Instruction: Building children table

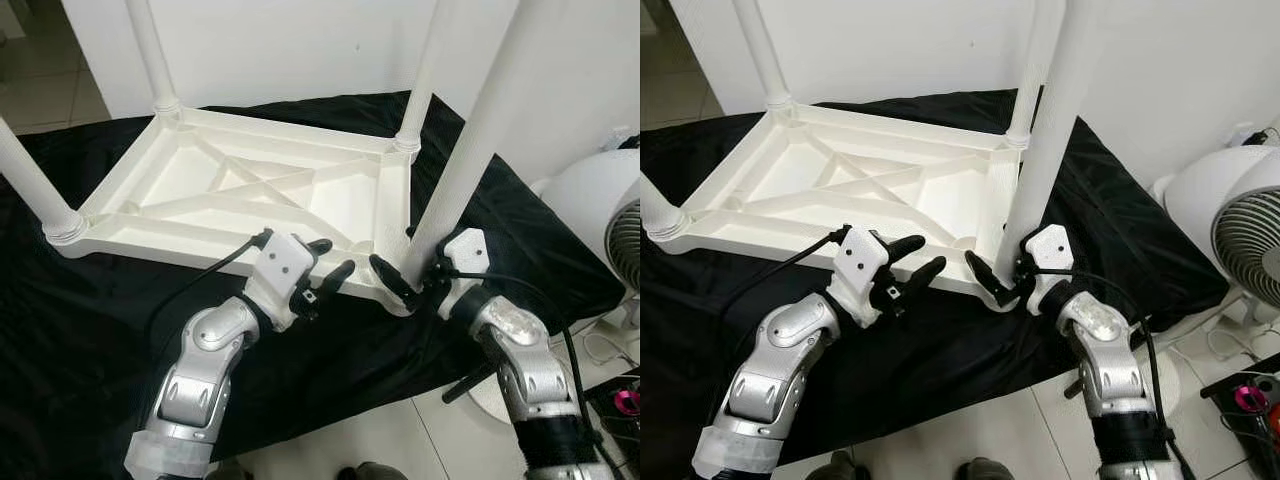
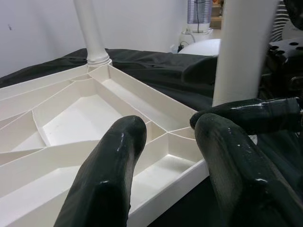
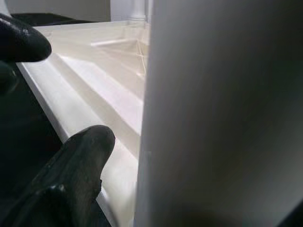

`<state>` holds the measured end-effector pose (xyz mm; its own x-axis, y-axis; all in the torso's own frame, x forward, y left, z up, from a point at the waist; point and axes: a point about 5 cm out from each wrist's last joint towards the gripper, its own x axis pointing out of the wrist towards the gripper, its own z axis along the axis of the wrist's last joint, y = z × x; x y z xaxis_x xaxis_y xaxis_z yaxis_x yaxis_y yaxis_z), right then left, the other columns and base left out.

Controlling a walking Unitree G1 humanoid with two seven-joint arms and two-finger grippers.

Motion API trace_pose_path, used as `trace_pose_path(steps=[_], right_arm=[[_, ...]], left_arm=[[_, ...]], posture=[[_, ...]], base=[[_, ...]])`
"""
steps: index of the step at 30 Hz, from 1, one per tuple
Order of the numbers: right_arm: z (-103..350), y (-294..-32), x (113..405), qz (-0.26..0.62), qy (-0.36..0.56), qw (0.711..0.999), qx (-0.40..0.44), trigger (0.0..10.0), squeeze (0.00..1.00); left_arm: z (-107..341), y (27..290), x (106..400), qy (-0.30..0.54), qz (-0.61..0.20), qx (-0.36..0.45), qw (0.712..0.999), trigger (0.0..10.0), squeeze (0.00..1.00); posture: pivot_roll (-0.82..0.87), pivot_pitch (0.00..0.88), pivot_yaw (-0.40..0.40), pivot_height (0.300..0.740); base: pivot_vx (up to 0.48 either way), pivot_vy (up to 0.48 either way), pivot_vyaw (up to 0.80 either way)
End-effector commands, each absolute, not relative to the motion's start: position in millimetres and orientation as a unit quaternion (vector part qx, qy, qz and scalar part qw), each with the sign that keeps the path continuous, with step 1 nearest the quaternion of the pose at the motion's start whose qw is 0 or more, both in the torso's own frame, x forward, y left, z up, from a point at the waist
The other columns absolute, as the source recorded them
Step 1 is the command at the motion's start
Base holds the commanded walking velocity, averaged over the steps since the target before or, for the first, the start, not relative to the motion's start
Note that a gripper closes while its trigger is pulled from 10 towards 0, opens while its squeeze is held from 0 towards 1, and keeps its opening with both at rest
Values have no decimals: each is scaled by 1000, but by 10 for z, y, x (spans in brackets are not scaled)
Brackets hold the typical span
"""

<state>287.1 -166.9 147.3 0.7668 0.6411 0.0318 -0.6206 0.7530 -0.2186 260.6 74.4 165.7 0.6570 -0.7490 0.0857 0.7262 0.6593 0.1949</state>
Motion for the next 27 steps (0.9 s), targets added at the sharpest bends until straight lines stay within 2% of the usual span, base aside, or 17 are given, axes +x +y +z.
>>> trace_pose_path(steps=[1, 2, 6, 7, 8, 9, 10, 19, 21, 27], right_arm=[[1456, -1666, 2899, 355, -45, 928, -102, 10000, 0], [1424, -1673, 2992, 380, -29, 917, -117, 10000, 0], [1416, -1673, 3016, 386, -25, 914, -120, 10000, 0], [1399, -1653, 3042, 401, -21, 908, -121, 4902, 0], [1385, -1636, 3053, 412, -17, 903, -119, 3765, 0], [1385, -1636, 3053, 412, -17, 903, -119, 3765, 0], [1375, -1624, 3060, 418, -16, 901, -119, 0, 0], [1309, -1636, 3031, 427, -9, 897, -114, 0, 0], [1316, -1665, 3012, 405, -13, 909, -101, 10000, 0], [1323, -1659, 2973, 362, -27, 928, -78, 10000, 0]], left_arm=[[1662, 778, 2639, -78, -359, 72, 927, 10000, 0], [1669, 776, 2649, -79, -358, 73, 927, 10000, 0], [1671, 775, 2650, -80, -358, 73, 927, 10000, 0], [1678, 774, 2652, -81, -359, 74, 927, 10000, 0], [1686, 773, 2653, -82, -358, 75, 927, 10000, 0], [1686, 773, 2653, -82, -358, 75, 927, 10000, 0], [1692, 773, 2655, -82, -358, 74, 927, 10000, 0], [1684, 768, 2632, -81, -357, 71, 928, 10000, 0], [1679, 774, 2625, -80, -357, 70, 928, 10000, 0], [1674, 781, 2617, -77, -356, 69, 929, 10000, 0]], posture=[[-49, 28, -9, 740], [-47, 26, -7, 740], [-47, 26, -7, 740], [-47, 26, -9, 740], [-49, 27, -13, 740], [-49, 27, -13, 740], [-49, 27, -13, 740], [-56, 42, -17, 740], [-58, 47, -17, 740], [-60, 56, -19, 740]], base=[[0, 0, 0], [0, 0, 0], [0, 0, 0], [0, 0, 0], [0, 0, 0], [0, 0, 0], [0, 0, 0], [0, 0, 0], [0, 0, 0], [0, 0, 0]])
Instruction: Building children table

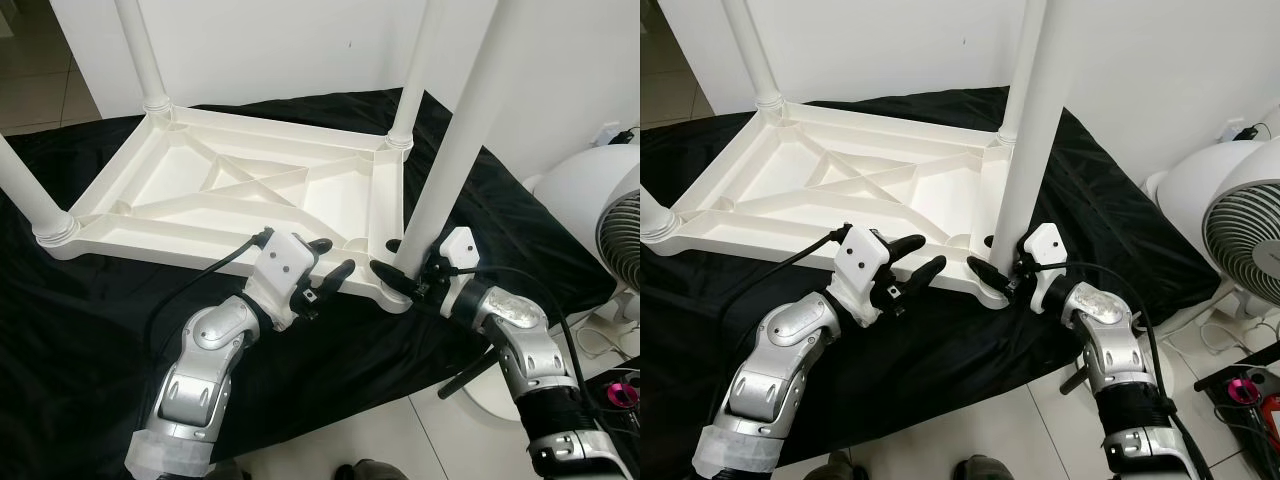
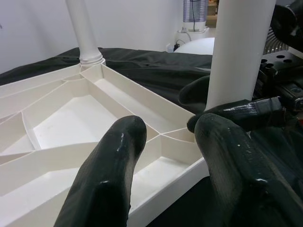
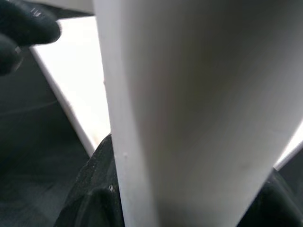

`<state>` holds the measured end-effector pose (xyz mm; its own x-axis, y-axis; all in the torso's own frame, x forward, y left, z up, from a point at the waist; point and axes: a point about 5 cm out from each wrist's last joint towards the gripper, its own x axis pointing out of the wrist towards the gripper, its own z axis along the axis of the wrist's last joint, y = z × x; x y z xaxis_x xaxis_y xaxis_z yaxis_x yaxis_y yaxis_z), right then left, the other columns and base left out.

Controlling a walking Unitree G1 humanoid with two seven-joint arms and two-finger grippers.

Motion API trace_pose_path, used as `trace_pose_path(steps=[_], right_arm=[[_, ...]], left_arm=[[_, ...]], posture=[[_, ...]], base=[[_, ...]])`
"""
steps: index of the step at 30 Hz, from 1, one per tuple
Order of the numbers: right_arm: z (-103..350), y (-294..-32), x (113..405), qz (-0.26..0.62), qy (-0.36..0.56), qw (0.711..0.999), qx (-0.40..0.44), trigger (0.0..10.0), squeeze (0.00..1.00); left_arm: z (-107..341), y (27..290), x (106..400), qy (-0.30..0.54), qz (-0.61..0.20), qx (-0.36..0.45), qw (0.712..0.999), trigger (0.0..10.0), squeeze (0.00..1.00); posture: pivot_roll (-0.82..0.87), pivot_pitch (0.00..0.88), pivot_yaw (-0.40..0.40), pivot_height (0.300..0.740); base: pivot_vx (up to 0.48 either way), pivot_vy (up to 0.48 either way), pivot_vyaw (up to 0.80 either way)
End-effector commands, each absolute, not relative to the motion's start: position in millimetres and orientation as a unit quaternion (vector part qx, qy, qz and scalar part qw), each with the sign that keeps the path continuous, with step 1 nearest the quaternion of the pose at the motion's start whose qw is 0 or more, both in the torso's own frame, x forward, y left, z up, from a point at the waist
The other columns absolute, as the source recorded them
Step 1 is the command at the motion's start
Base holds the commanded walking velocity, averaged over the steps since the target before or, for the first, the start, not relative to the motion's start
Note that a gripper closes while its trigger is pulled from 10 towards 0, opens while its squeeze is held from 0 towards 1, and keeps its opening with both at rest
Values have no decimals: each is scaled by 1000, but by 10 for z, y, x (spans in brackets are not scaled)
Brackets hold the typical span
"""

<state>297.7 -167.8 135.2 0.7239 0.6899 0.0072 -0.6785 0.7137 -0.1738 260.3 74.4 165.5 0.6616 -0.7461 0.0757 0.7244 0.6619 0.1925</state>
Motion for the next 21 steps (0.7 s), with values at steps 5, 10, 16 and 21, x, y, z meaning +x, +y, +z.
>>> trace_pose_path(steps=[5, 10, 16, 21], right_arm=[[1347, -1575, 2902, 276, -56, 956, -78, 10000, 0], [1349, -1514, 2862, 204, -65, 975, -66, 10000, 0], [1341, -1326, 2795, 79, -67, 994, -32, 10000, 0], [1360, -1227, 2803, 22, -63, 998, -13, 10000, 0]], left_arm=[[1661, 781, 2595, -74, -357, 68, 929, 10000, 0], [1654, 785, 2590, -72, -356, 67, 929, 10000, 0], [1654, 777, 2589, -72, -357, 66, 929, 10000, 0], [1652, 780, 2578, -71, -357, 67, 929, 10000, 0]], posture=[[-63, 65, -16, 740], [-66, 68, -14, 740], [-66, 67, -21, 740], [-66, 67, -21, 740]], base=[[0, 0, 0], [0, 0, 0], [0, 0, 0], [0, 0, 0]])
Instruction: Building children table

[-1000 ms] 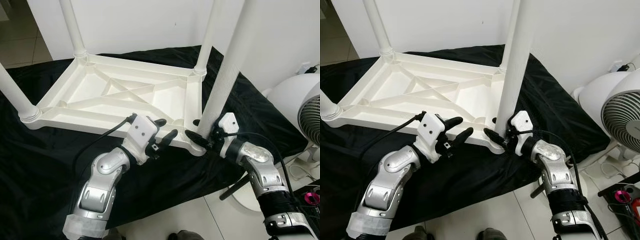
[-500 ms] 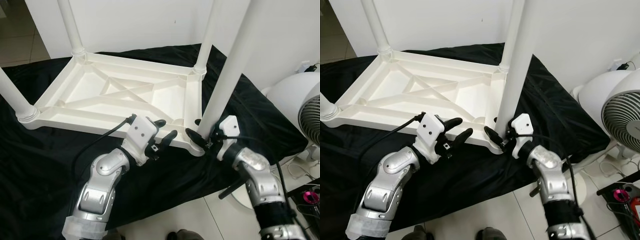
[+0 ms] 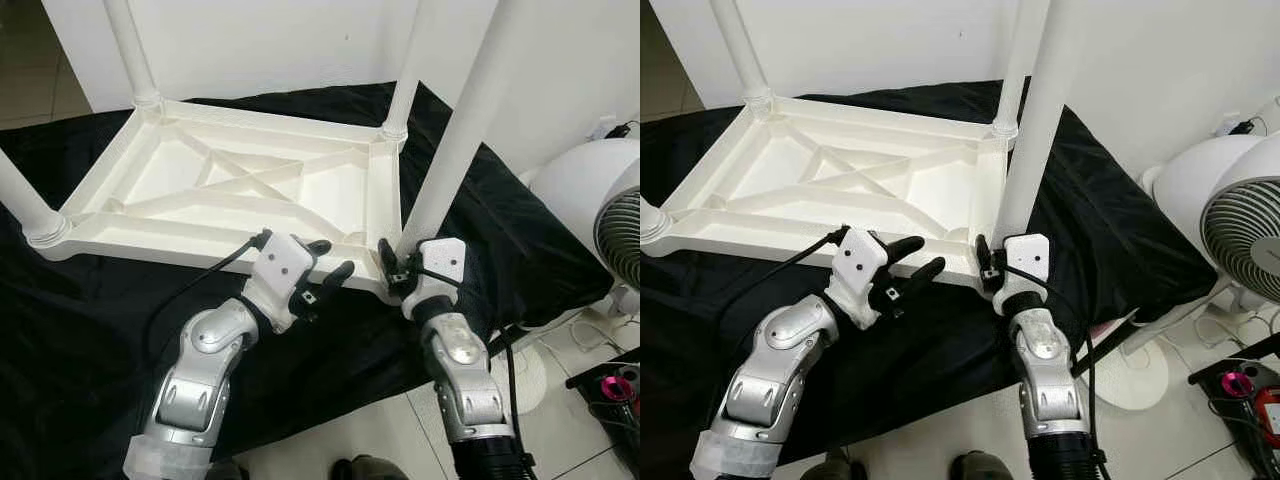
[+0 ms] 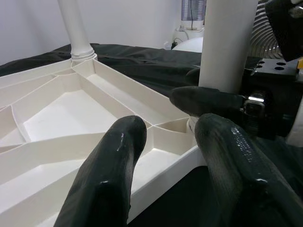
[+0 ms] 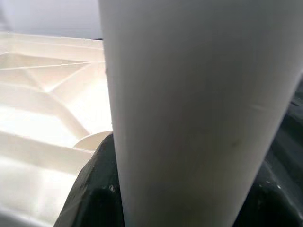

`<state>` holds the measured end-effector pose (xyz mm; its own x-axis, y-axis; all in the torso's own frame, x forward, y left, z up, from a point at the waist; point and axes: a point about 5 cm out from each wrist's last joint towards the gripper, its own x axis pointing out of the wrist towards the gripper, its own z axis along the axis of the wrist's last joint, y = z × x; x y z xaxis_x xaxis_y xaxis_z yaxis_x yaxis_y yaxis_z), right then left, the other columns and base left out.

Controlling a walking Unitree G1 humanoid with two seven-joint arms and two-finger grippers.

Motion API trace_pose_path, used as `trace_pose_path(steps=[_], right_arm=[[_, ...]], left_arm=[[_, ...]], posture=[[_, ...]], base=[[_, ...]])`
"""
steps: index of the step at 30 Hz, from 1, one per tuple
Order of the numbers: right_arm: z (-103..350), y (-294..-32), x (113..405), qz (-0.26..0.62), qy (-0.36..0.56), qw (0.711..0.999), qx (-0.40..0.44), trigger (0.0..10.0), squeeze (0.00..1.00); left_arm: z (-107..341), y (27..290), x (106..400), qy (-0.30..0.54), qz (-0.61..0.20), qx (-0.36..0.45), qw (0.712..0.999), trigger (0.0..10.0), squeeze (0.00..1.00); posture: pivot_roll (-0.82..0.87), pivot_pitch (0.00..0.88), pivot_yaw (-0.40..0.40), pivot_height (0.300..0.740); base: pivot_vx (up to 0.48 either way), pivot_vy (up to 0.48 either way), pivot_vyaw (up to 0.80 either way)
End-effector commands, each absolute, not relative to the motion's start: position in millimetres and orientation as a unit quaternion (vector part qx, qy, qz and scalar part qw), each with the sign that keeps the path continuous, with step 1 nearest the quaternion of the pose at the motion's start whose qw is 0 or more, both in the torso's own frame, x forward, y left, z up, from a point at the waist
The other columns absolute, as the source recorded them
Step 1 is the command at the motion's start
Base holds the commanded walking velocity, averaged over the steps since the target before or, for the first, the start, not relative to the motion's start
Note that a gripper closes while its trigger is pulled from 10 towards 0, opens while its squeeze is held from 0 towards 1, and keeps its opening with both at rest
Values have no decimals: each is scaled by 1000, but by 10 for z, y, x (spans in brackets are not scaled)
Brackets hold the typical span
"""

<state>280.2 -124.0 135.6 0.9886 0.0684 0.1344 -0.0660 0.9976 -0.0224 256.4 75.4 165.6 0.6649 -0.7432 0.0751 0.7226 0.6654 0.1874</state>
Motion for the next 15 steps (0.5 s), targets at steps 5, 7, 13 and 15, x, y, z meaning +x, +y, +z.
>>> trace_pose_path(steps=[5, 7, 13, 15], right_arm=[[1398, -1106, 2762, 19, -69, 997, -14, 10000, 0], [1390, -1120, 2753, 15, -67, 997, -17, 10000, 0], [1428, -1232, 2737, 38, -81, 996, -16, 10000, 1000], [1438, -1248, 2733, 49, -83, 995, -14, 10000, 1000]], left_arm=[[1653, 790, 2565, -70, -356, 68, 929, 10000, 0], [1650, 788, 2564, -70, -356, 68, 929, 10000, 0], [1659, 779, 2568, -72, -356, 69, 929, 10000, 0], [1657, 779, 2566, -71, -356, 68, 929, 10000, 0]], posture=[[-59, 62, -26, 740], [-58, 54, -32, 740], [-57, 51, -35, 740], [-54, 46, -34, 740]], base=[[0, 0, 0], [0, 0, 0], [0, 0, 0], [0, 0, 0]])
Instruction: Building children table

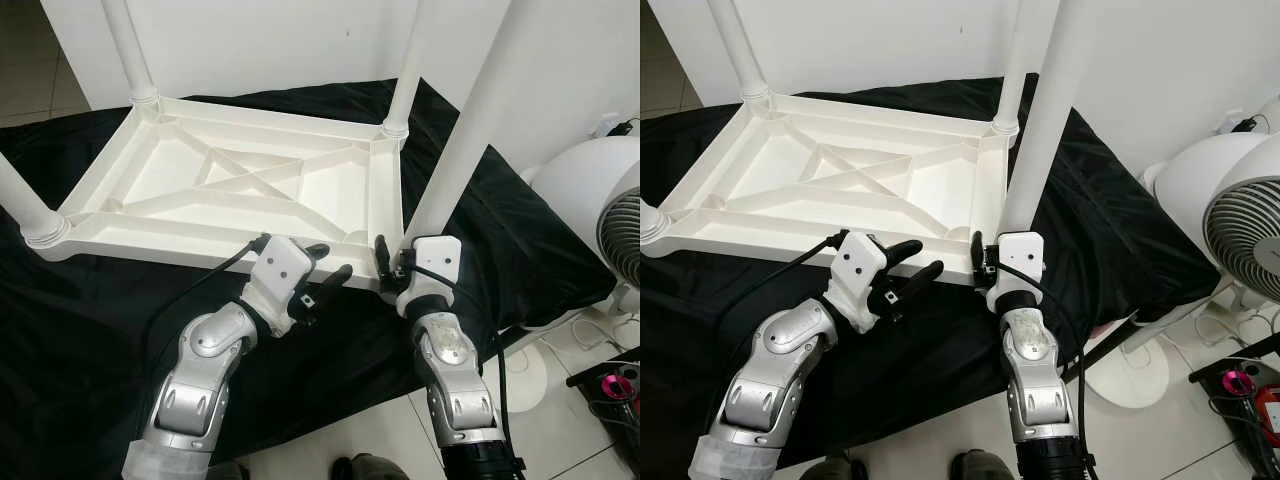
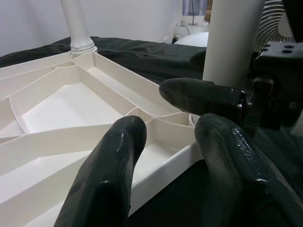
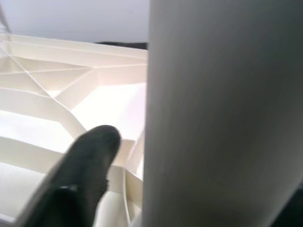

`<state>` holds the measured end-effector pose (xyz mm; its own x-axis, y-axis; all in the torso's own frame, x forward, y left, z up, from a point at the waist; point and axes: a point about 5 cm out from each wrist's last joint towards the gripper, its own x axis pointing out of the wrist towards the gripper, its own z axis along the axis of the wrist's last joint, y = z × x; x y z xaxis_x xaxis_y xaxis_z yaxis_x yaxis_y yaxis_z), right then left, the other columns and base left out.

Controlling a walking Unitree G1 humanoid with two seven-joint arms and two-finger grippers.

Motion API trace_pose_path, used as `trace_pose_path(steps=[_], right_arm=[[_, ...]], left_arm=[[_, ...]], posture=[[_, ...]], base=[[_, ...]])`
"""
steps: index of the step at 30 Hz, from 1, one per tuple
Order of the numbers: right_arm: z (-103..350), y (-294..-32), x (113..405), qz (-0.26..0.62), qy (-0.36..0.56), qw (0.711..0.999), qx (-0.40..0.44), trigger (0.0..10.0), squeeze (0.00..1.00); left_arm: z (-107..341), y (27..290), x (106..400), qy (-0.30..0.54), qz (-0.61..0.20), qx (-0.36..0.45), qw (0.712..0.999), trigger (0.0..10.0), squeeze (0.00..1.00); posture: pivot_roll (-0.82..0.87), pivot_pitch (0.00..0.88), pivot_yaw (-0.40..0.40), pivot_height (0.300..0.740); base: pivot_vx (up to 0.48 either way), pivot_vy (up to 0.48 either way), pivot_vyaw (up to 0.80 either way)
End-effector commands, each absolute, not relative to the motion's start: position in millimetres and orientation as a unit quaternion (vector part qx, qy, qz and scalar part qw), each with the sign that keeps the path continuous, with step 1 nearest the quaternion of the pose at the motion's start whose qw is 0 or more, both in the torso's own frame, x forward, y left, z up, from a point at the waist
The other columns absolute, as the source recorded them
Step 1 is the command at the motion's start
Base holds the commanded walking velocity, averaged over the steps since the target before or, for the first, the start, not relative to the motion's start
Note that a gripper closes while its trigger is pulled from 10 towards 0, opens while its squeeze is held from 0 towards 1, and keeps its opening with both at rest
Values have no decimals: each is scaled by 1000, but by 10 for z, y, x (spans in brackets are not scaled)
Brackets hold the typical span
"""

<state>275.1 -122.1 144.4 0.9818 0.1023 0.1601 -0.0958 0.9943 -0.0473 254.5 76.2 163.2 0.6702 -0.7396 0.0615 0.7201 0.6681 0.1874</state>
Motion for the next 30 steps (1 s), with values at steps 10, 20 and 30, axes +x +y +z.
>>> trace_pose_path(steps=[10, 20, 30], right_arm=[[1468, -1463, 2766, 238, -88, 966, -51, 10000, 0], [1509, -1529, 2910, 358, -66, 924, -116, 10000, 0], [1449, -1615, 3090, 411, -26, 899, -151, 2980, 0]], left_arm=[[1656, 790, 2571, -69, -351, 68, 931, 10000, 0], [1667, 827, 2572, -69, -348, 72, 932, 10000, 0], [1688, 824, 2584, -73, -341, 72, 934, 10000, 0]], posture=[[-53, 54, -27, 740], [-34, 59, -19, 740], [-13, 56, -32, 740]], base=[[0, 0, 0], [0, 0, 0], [0, 0, 0]])
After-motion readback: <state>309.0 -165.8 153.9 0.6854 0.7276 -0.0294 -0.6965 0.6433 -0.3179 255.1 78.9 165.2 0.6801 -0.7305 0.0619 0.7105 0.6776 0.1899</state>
